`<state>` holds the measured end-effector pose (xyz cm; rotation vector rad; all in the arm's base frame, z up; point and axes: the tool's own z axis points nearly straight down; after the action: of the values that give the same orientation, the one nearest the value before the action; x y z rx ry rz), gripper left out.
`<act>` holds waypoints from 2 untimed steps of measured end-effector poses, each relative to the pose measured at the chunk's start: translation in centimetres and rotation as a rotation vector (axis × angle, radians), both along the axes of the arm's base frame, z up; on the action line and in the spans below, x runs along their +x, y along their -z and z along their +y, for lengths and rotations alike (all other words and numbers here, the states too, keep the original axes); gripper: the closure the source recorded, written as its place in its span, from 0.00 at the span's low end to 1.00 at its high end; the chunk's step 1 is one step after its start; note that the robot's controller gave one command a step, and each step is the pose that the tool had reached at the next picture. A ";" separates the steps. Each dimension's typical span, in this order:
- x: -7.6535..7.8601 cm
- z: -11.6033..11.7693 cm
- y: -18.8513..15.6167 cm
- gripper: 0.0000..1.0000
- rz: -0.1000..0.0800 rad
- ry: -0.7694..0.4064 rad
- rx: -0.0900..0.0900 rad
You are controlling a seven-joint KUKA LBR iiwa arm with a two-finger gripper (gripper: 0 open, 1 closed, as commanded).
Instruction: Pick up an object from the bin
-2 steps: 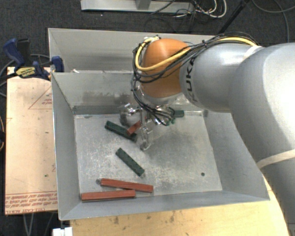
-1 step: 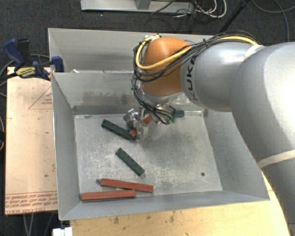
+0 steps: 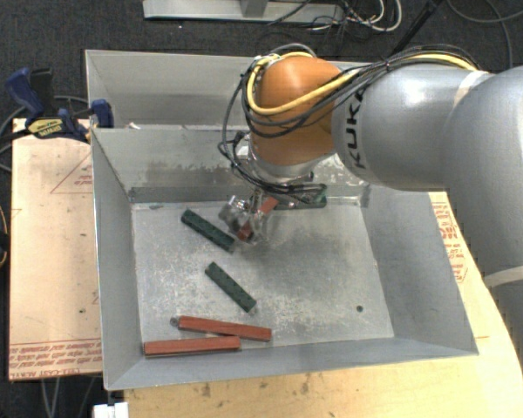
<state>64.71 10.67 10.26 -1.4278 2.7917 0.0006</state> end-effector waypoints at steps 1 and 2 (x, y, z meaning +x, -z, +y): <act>0.0 0.0 0.1 0.00 0.002 0.002 0.000; 0.4 -7.7 3.3 0.00 0.005 0.196 -0.002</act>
Offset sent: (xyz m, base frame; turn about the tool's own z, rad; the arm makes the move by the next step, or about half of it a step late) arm 0.0000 0.0000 0.0000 0.0000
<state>65.16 2.99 6.93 -1.1499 2.9230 0.0009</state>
